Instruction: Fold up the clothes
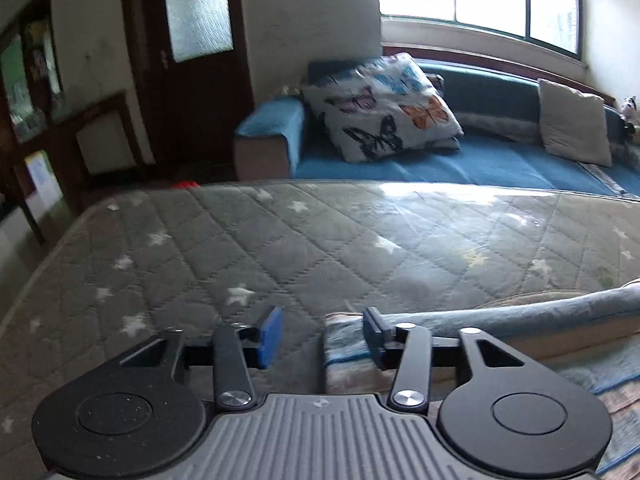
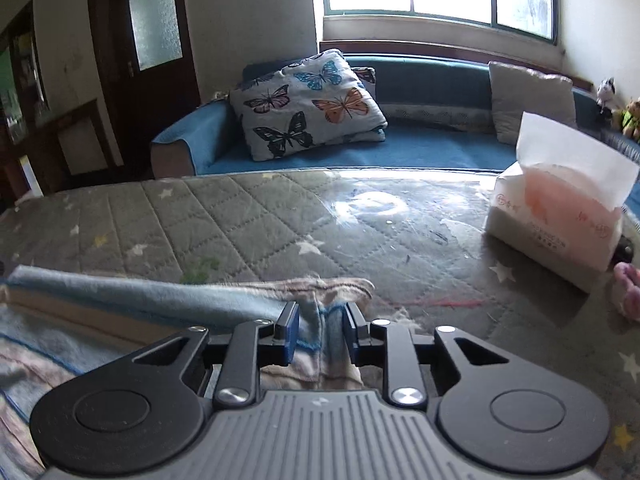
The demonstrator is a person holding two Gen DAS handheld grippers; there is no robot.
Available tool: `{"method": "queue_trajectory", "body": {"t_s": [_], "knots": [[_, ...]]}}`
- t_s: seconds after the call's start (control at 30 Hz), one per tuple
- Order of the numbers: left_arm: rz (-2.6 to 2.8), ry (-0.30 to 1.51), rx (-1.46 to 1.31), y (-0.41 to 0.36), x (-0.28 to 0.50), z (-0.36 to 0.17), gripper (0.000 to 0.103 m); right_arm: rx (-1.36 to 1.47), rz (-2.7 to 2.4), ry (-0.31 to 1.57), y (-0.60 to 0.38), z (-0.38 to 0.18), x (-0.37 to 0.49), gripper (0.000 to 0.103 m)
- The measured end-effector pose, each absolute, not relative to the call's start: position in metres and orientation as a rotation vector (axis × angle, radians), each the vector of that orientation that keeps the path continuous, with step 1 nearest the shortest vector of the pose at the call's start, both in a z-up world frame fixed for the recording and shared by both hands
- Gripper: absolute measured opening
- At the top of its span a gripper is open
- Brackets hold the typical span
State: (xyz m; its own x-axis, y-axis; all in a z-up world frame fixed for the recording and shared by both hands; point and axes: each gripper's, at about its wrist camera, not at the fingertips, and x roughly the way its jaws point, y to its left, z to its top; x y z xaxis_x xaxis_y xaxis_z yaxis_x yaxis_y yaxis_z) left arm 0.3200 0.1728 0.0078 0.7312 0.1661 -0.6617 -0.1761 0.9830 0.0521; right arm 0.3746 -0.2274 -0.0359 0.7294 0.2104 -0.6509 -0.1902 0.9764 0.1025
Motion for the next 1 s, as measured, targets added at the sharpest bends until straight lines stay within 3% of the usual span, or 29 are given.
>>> {"method": "queue_trajectory", "body": {"t_s": [0.07, 0.1, 0.13, 0.17, 0.23, 0.33, 0.5, 0.63, 0.77, 0.83, 0.87, 0.97, 1.0], "knots": [[0.176, 0.768, -0.048, 0.175, 0.331, 0.003, 0.049, 0.051, 0.221, 0.729, -0.229, -0.038, 0.381, 0.024], [0.175, 0.787, -0.058, 0.176, 0.336, -0.001, 0.043, 0.054, 0.221, 0.732, -0.229, -0.039, 0.382, 0.024], [0.167, 0.799, -0.061, 0.175, 0.338, -0.004, 0.033, 0.057, 0.221, 0.734, -0.229, -0.040, 0.384, 0.024], [0.158, 0.810, -0.064, 0.175, 0.341, -0.007, 0.015, 0.060, 0.220, 0.737, -0.229, -0.041, 0.385, 0.024], [0.138, 0.787, -0.055, 0.172, 0.337, -0.006, 0.005, 0.053, 0.221, 0.733, -0.229, -0.042, 0.385, 0.009], [0.127, 0.722, -0.023, 0.164, 0.324, 0.003, 0.004, 0.054, 0.221, 0.711, -0.230, -0.037, 0.381, 0.003], [0.057, 0.517, -0.071, 0.171, 0.288, 0.038, 0.004, 0.092, 0.236, 0.546, -0.239, -0.006, 0.353, 0.002], [0.134, 0.537, -0.005, 0.167, 0.298, 0.033, 0.005, 0.055, 0.195, 0.473, -0.238, 0.002, 0.350, 0.002], [0.208, 0.664, 0.042, 0.165, 0.316, 0.008, 0.017, 0.034, 0.165, 0.599, -0.234, -0.018, 0.370, 0.005], [0.220, 0.675, 0.068, 0.165, 0.313, 0.003, 0.039, 0.020, 0.183, 0.639, -0.231, -0.023, 0.372, 0.007], [0.228, 0.678, 0.074, 0.165, 0.313, 0.003, 0.057, 0.006, 0.200, 0.647, -0.228, -0.024, 0.370, 0.007], [0.215, 0.683, 0.090, 0.162, 0.307, 0.006, 0.058, -0.029, 0.250, 0.673, -0.218, -0.024, 0.366, 0.018], [0.207, 0.689, 0.095, 0.160, 0.305, 0.007, 0.061, -0.040, 0.266, 0.681, -0.214, -0.024, 0.364, 0.029]]}}
